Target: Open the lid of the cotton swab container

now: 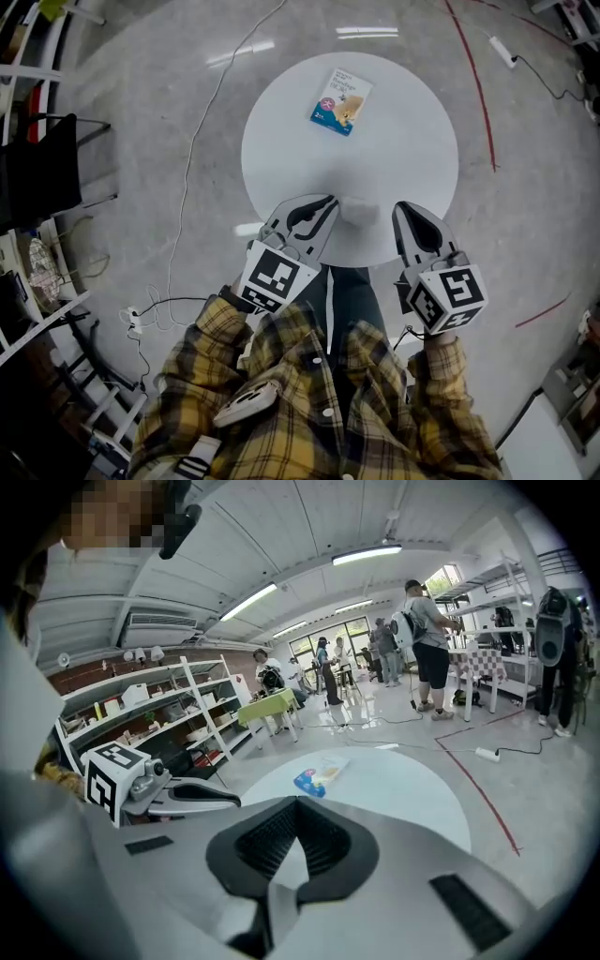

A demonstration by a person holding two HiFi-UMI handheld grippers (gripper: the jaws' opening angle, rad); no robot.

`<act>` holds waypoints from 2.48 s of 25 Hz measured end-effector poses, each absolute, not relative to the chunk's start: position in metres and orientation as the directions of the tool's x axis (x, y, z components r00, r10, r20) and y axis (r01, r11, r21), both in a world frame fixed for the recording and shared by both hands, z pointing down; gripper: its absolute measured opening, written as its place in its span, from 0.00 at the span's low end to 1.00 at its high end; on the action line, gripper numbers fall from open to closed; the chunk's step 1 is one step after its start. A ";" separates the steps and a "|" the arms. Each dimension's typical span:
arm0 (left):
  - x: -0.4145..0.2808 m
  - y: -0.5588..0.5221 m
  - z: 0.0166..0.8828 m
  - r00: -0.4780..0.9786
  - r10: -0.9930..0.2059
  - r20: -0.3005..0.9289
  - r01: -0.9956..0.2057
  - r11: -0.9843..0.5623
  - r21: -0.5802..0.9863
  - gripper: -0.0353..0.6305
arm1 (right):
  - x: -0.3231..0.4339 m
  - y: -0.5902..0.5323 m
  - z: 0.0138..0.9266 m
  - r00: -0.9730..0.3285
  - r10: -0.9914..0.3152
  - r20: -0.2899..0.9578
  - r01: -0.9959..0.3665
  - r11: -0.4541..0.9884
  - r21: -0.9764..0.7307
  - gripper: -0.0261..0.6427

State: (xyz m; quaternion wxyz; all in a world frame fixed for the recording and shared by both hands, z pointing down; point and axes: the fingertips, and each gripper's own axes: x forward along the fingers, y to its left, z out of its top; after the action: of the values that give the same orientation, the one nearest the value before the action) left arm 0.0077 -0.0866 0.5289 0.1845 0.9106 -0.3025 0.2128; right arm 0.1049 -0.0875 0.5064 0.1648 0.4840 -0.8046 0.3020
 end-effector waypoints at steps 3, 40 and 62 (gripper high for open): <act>0.011 -0.081 0.542 0.751 -0.427 0.504 -0.584 -0.785 0.205 0.10 | 0.109 -0.086 0.513 -0.476 -0.675 0.564 -0.879 0.340 -0.335 0.06; 0.071 -0.052 0.637 0.787 0.020 0.616 -0.015 -0.999 0.052 0.53 | 0.116 -0.093 0.548 -0.449 -0.678 0.582 -0.888 0.266 -0.375 0.06; 0.071 -0.051 0.624 0.787 0.027 0.617 -0.032 -0.996 0.085 0.42 | 0.119 -0.094 0.540 -0.450 -0.676 0.583 -0.890 0.283 -0.358 0.06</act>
State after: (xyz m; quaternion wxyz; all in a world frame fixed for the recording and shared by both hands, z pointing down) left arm 0.0706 -0.0515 0.6243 0.0455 0.9441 -0.0012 0.3266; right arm 0.1187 -0.0941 0.5397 0.1612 0.4990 -0.7846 0.3307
